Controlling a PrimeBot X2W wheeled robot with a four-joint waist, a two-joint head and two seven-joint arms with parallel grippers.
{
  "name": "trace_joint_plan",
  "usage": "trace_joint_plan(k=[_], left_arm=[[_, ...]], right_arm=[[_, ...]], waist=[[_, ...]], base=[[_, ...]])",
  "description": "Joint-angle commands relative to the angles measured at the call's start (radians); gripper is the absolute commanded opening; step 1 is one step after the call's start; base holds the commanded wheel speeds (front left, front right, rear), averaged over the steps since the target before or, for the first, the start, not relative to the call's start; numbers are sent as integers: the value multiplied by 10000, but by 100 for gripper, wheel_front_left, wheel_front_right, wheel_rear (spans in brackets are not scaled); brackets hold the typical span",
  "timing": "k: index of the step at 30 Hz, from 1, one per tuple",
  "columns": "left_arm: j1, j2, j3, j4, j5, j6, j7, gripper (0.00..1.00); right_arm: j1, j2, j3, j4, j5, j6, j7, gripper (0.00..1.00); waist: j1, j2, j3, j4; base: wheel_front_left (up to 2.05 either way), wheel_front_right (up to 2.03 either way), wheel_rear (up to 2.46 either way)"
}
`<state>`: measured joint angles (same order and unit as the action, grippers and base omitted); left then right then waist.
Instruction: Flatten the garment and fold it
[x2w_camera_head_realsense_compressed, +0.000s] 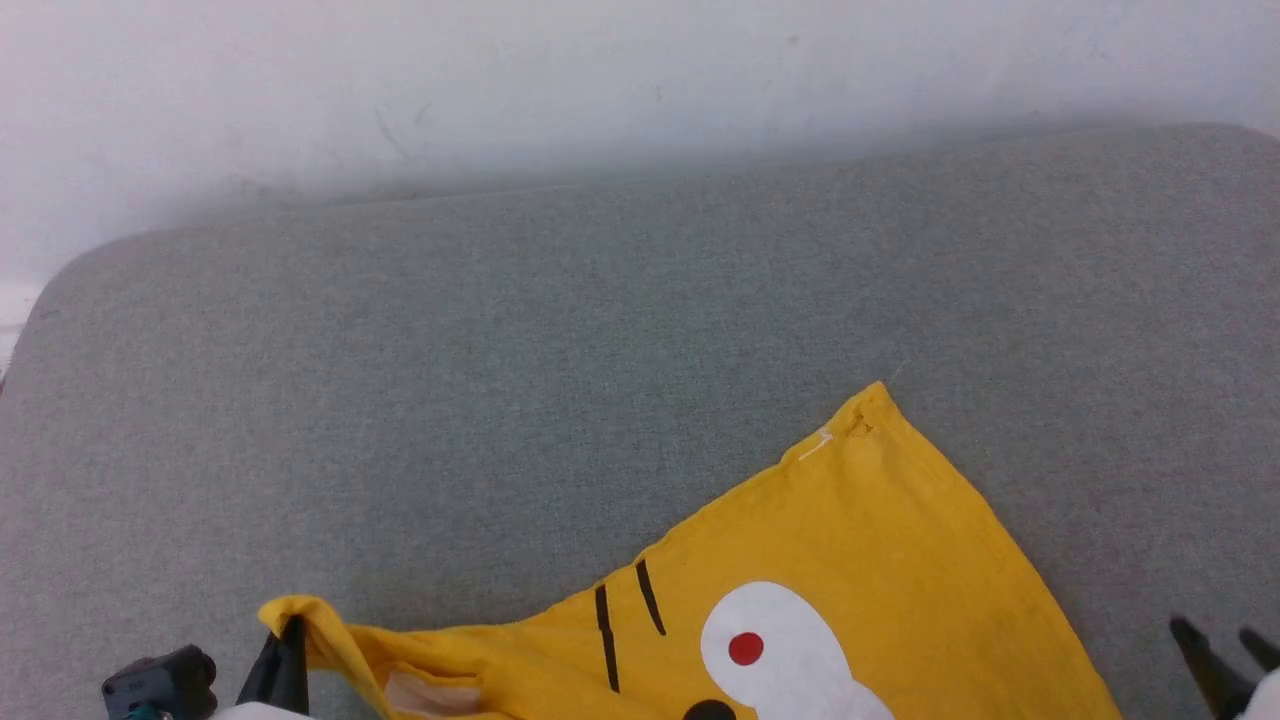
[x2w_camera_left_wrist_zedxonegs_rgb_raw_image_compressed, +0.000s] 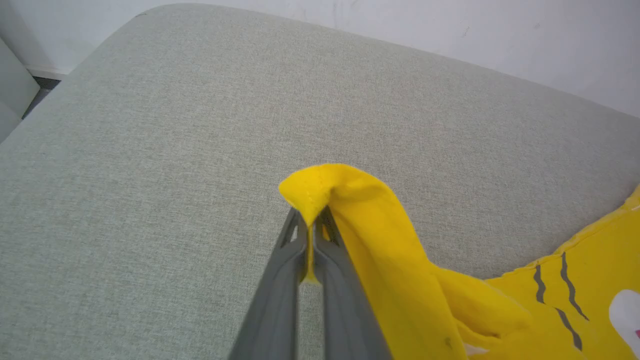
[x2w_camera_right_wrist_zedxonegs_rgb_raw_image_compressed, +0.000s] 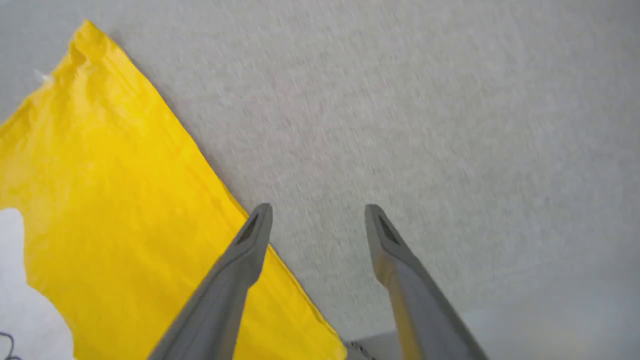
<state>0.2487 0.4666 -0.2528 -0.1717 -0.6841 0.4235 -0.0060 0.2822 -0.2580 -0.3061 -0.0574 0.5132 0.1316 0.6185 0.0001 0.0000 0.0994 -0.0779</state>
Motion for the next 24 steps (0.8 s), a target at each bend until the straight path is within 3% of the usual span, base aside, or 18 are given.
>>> trace_joint_plan(k=[1, 6, 9, 17, 24], left_arm=[[-21, 78, 32, -81, 110, 49, 51, 0], [-278, 72, -11, -283, 207, 76, 25, 0], [-492, 22, -128, -398, 284, 49, 16, 0], [-1050, -194, -418, -318, 383, -105, -67, 0], [-1283, -395, -523, -101, 354, -185, -223, 0]], right_arm=[[-649, 25, 157, 10, -175, -9, -694, 100], [-2939, -192, 1199, 756, -315, -9, -3008, 100], [-4187, -469, 2274, 1770, -245, -9, -3197, 100], [-6516, -1272, 5084, 3639, 785, -9, -731, 100], [-7240, -1235, 6514, 4503, 1581, -9, 1024, 100]], waist=[[-1, 0, 127, 83], [-1, 0, 560, 324], [-1, 0, 917, 553], [-1, 0, 1574, 1240], [-1, 0, 1847, 1426]], base=[[0, 0, 0], [0, 0, 0], [0, 0, 0], [0, 0, 0], [0, 0, 0]])
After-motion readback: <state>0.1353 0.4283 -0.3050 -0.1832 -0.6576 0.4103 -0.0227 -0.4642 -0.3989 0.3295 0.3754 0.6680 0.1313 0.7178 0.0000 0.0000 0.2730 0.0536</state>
